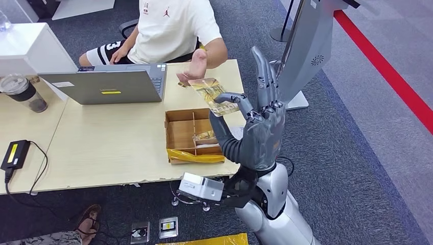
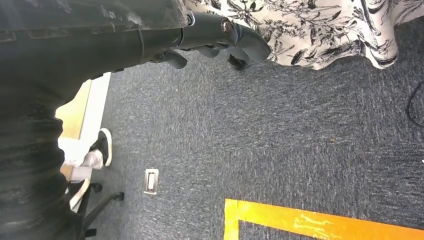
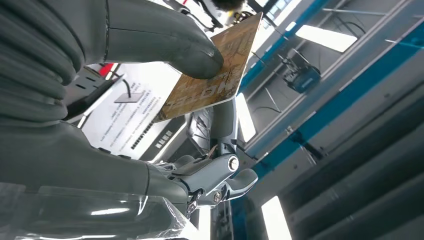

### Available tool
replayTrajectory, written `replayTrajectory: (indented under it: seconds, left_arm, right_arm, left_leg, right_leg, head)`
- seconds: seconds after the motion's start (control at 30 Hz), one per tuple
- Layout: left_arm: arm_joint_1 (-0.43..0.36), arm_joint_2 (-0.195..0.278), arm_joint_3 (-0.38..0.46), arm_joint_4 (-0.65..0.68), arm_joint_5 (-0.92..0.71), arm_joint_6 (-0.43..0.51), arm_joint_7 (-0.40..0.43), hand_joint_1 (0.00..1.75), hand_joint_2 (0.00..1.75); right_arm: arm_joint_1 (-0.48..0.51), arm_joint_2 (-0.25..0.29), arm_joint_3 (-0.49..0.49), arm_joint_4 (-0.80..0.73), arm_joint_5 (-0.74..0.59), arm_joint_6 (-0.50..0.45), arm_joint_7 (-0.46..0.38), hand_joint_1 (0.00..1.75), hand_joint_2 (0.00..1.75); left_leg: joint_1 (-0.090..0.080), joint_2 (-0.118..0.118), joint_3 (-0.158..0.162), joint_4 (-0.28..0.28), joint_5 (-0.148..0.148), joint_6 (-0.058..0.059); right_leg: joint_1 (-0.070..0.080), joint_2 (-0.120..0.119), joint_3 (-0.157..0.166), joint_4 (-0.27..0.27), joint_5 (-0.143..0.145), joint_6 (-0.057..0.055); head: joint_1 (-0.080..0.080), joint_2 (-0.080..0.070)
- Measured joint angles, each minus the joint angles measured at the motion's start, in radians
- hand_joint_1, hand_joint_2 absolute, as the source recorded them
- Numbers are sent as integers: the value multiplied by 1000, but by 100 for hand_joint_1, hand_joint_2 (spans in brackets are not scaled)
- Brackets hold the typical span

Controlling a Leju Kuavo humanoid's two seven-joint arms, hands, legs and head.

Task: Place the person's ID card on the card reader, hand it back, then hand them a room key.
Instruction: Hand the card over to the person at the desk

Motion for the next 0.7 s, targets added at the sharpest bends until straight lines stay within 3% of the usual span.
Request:
replayTrajectory:
  seconds: [0.13,0.2,0.33,0.5,0.7]
  left_arm:
    - [-3,-4,-15,-5,-3,-1,0,0,175]
    - [-8,-7,-28,-9,-5,-3,-1,0,175]
    - [-13,-11,-50,-13,0,-14,-17,0,175]
    - [-16,-11,-78,-12,-1,-43,-76,0,175]
    - [-35,-11,-108,-8,-18,-68,-98,0,175]
  right_arm:
    - [-96,24,34,59,16,101,77,175,175]
    - [-189,57,59,170,32,142,110,175,175]
    - [-324,136,98,430,59,134,138,175,175]
    - [-426,185,133,654,125,195,250,175,175]
    - [-500,204,149,849,250,262,332,175,175]
  left_leg:
    - [0,1,-1,-1,0,0]
    - [0,0,-2,-1,1,-1]
    - [1,-5,-2,0,3,-2]
    - [1,-6,-3,0,3,-2]
    - [0,-6,-4,0,3,-2]
  right_leg:
    - [0,1,0,0,1,-1]
    - [0,0,0,1,1,-1]
    - [1,-4,0,1,1,-2]
    - [1,-5,-1,1,1,-2]
    - [1,-5,-1,0,1,-2]
  head:
    - [0,0]
    - [0,0]
    - [0,0]
    - [0,0]
    - [0,0]
